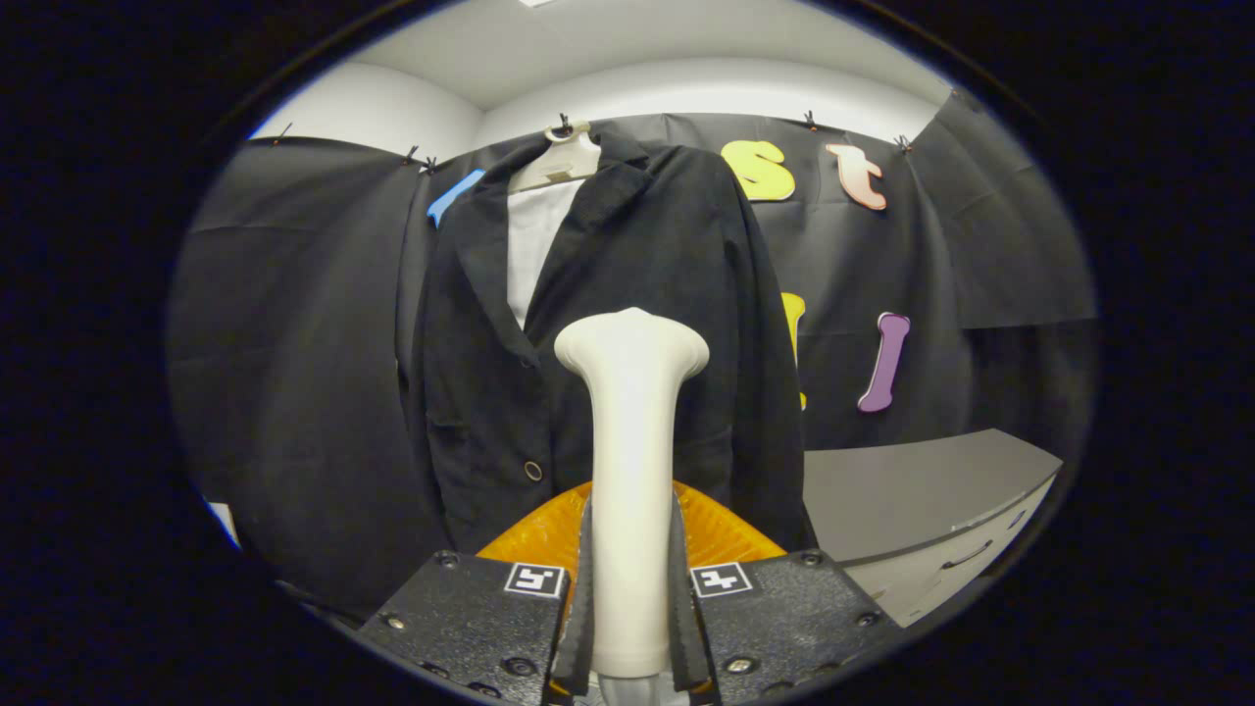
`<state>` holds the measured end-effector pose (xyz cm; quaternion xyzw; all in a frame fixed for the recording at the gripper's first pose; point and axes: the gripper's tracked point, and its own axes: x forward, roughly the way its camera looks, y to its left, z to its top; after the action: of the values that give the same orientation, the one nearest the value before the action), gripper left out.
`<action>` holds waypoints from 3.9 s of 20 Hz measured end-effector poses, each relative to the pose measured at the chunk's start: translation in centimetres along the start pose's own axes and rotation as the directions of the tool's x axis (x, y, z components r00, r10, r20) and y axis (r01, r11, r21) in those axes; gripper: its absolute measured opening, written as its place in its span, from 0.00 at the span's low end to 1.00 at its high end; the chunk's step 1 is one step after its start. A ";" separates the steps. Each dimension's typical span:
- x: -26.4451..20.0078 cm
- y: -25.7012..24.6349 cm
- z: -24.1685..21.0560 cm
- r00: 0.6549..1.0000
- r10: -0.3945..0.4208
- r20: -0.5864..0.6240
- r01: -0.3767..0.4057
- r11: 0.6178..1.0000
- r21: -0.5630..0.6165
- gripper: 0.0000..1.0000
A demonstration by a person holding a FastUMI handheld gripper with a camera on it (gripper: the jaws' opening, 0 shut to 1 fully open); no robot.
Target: Iron the clothes twice with a garment steamer, once on the left side and once on the right side.
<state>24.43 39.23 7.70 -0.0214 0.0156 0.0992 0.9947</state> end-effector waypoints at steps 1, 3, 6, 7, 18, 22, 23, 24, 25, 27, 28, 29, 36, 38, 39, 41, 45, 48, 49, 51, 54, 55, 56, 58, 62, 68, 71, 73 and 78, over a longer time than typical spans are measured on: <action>0.1 -0.1 -0.4 1.000 -0.001 -0.009 0.001 1.000 0.005 0.34; 0.1 -0.3 -1.2 1.000 -0.002 -0.026 0.002 1.000 0.011 0.34; 0.4 -0.5 -2.5 0.999 0.003 -0.052 -0.003 1.000 0.007 0.34; 0.3 -0.6 -2.8 0.998 0.005 -0.059 -0.005 1.000 0.006 0.34; -1.3 -0.7 -7.1 0.990 0.017 -0.139 -0.018 1.000 -0.002 0.34; -2.4 -0.7 -9.0 0.984 0.014 -0.179 -0.014 1.000 0.000 0.33; -2.8 -0.7 -9.5 0.982 0.012 -0.190 -0.012 1.000 0.000 0.33; -3.0 -0.7 -10.1 0.980 0.009 -0.201 -0.010 1.000 -0.004 0.33; -3.3 -0.7 -10.6 0.978 0.006 -0.211 -0.008 1.000 -0.008 0.33; -3.8 -0.9 -11.7 0.972 -0.001 -0.237 -0.003 1.000 -0.017 0.33; -4.1 -1.0 -12.4 0.968 -0.003 -0.251 -0.002 1.000 -0.021 0.34; -4.3 -0.9 -13.1 0.964 -0.007 -0.266 0.000 1.000 -0.027 0.34; -5.3 -0.2 -17.0 0.942 -0.011 -0.337 -0.004 0.999 -0.043 0.33; -5.4 0.1 -18.2 0.937 -0.013 -0.350 0.000 0.999 -0.039 0.34; -5.3 0.2 -18.8 0.933 -0.014 -0.359 0.000 0.999 -0.040 0.34; -5.4 0.3 -20.2 0.926 -0.020 -0.378 0.007 0.999 -0.037 0.34; -6.3 0.8 -22.0 0.919 -0.050 -0.391 0.044 0.999 -0.024 0.33; -7.5 1.5 -22.5 0.915 -0.058 -0.399 0.059 0.998 -0.011 0.33; -8.1 1.6 -22.7 0.915 -0.063 -0.399 0.063 0.998 -0.012 0.33; -8.9 1.9 -22.4 0.917 -0.072 -0.393 0.073 0.997 -0.013 0.33; -9.8 2.7 -19.3 0.939 -0.074 -0.337 0.074 0.997 -0.012 0.33; -10.0 3.1 -17.7 0.950 -0.071 -0.305 0.071 0.997 -0.011 0.33; -10.2 3.5 -15.9 0.961 -0.066 -0.270 0.066 0.998 -0.011 0.33; -10.7 4.4 -11.8 0.981 -0.050 -0.186 0.049 0.999 -0.011 0.33; -10.8 6.7 -3.7 1.000 0.006 -0.008 -0.006 1.000 -0.019 0.34; -9.2 12.3 2.4 0.979 0.137 0.150 -0.130 0.990 -0.058 0.34; -9.1 14.9 5.3 0.958 0.182 0.223 -0.168 0.983 -0.080 0.33; -8.7 16.4 7.1 0.942 0.210 0.263 -0.191 0.977 -0.096 0.34; -7.2 19.9 10.5 0.903 0.290 0.317 -0.256 0.956 -0.144 0.33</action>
<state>13.73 57.77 17.67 -0.0513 -0.1556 0.2403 0.9568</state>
